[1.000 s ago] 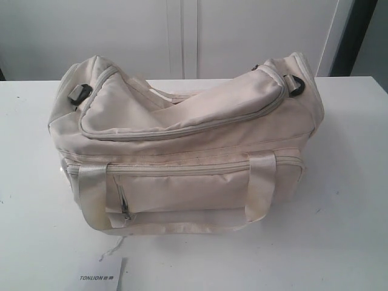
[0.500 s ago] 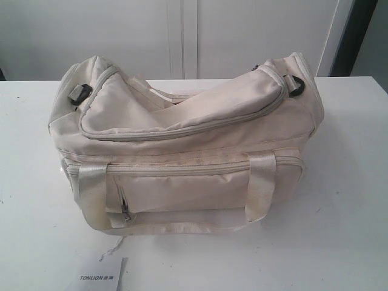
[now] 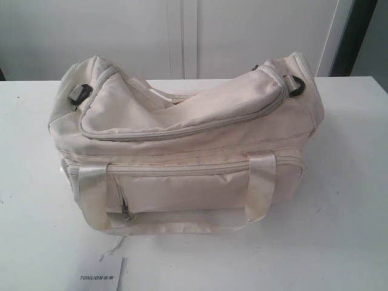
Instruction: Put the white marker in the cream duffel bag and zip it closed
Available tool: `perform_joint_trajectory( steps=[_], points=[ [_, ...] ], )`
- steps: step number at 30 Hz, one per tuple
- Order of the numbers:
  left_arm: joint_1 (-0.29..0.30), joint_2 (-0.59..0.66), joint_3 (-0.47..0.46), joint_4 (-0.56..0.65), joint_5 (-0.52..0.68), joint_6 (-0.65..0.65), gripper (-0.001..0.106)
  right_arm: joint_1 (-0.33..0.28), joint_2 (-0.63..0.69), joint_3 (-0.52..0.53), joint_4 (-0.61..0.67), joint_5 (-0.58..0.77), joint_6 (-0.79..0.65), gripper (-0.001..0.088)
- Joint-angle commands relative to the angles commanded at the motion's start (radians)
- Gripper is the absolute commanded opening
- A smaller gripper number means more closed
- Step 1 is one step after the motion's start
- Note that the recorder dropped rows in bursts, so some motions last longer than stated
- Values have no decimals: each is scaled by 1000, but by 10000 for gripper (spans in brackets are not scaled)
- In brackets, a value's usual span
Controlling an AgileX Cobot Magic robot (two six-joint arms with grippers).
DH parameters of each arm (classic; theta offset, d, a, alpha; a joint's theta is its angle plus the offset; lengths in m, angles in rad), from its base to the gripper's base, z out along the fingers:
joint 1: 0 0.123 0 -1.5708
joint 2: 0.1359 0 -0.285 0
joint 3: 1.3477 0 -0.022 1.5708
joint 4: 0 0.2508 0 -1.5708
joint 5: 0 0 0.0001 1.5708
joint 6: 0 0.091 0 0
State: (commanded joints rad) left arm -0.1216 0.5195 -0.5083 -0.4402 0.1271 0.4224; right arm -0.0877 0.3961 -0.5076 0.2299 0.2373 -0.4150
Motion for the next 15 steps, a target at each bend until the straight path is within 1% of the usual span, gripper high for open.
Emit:
perform_joint_trajectory(
  steps=[4, 5, 9, 15],
  points=[
    [0, -56, 26, 0, -5, 0, 0, 0, -59, 24, 4, -4, 0, 0],
    [0, -86, 43, 0, -7, 0, 0, 0, -78, 33, 4, -9, 0, 0],
    [0, -135, 66, 0, -1, 0, 0, 0, -97, 44, 2, 11, 0, 0],
    [0, -137, 66, 0, -2, 0, 0, 0, -97, 44, 2, 19, 0, 0]
  ],
)
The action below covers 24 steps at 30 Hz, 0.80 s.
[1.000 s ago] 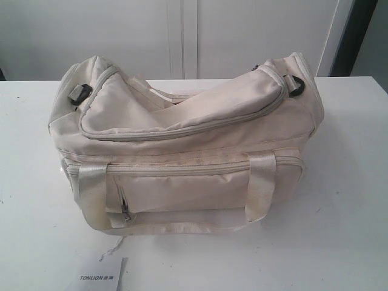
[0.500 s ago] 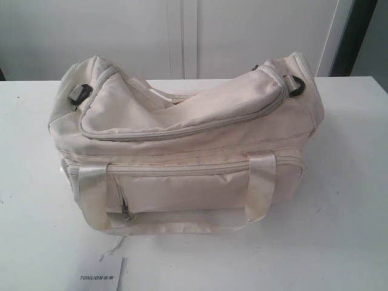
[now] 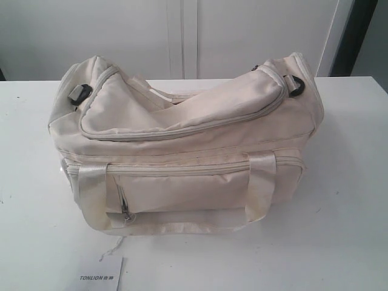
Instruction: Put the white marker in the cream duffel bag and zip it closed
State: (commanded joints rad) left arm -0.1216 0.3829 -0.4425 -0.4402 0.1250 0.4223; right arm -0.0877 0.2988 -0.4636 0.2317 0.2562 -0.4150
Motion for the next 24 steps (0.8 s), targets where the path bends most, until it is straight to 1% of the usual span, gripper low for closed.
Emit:
perform_joint_trajectory(
  steps=[13, 15, 19, 20, 24],
  points=[
    [0, 0, 0, 4, 1, -5, 0, 0, 0, 0, 0, 11, 0, 0],
    [0, -4, 0, 24, 6, -51, 0, 0, 0, 0, 0, 11, 0, 0],
    [0, -54, 3, 227, 56, -276, 0, 0, 0, 0, 0, 11, 0, 0],
    [0, -65, 11, 250, 58, -299, 0, 0, 0, 0, 0, 11, 0, 0],
    [0, -106, 42, 252, 55, -299, 0, 0, 0, 0, 0, 11, 0, 0]
  ],
)
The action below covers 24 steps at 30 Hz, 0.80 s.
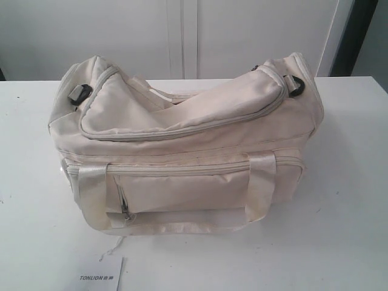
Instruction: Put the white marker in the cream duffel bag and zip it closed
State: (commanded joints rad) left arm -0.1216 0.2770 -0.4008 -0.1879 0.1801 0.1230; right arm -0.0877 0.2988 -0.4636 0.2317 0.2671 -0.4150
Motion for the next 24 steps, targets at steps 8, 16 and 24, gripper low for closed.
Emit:
perform_joint_trajectory(
  steps=[8, 16, 24],
  points=[
    [0, -106, 102, 37, -8, -87, 0, 0, 0, 0, 0, 0, 0, 0],
    [0, -198, 222, 53, -8, -93, 0, 0, 0, 0, 0, 0, 0, 0],
    [0, -277, 334, 90, -8, -103, 0, 0, 0, 0, 0, 0, 0, 0]
  ],
)
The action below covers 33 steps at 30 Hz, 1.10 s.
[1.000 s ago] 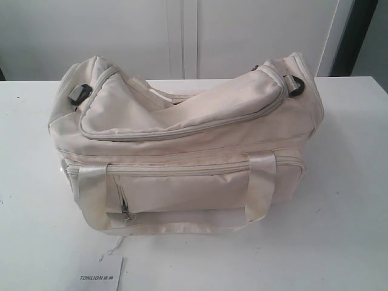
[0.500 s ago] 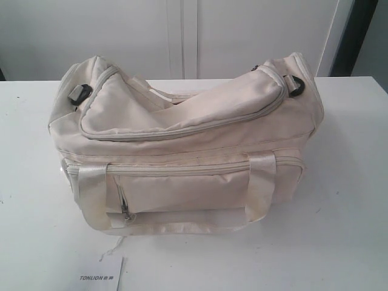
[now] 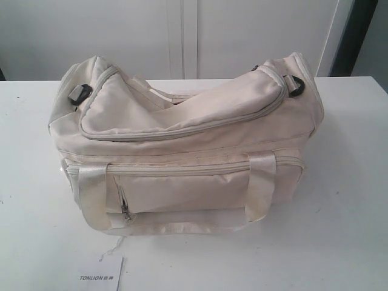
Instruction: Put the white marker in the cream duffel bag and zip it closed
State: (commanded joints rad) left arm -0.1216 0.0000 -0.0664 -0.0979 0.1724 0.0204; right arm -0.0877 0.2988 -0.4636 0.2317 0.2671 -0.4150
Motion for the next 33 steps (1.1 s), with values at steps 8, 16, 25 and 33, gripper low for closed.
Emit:
perform_joint_trajectory(
  steps=[8, 16, 25, 33],
  points=[
    [0, 0, 66, 0, 0, 0, 0, 0, 0, 0, 0, 0, 0, 0],
    [0, 0, 66, 14, 35, 6, 0, 0, 0, 0, 0, 0, 0, 0],
    [0, 0, 66, 25, 45, 25, 0, 0, 0, 0, 0, 0, 0, 0],
    [0, 0, 66, 25, 31, 25, 0, 0, 0, 0, 0, 0, 0, 0]
  ],
)
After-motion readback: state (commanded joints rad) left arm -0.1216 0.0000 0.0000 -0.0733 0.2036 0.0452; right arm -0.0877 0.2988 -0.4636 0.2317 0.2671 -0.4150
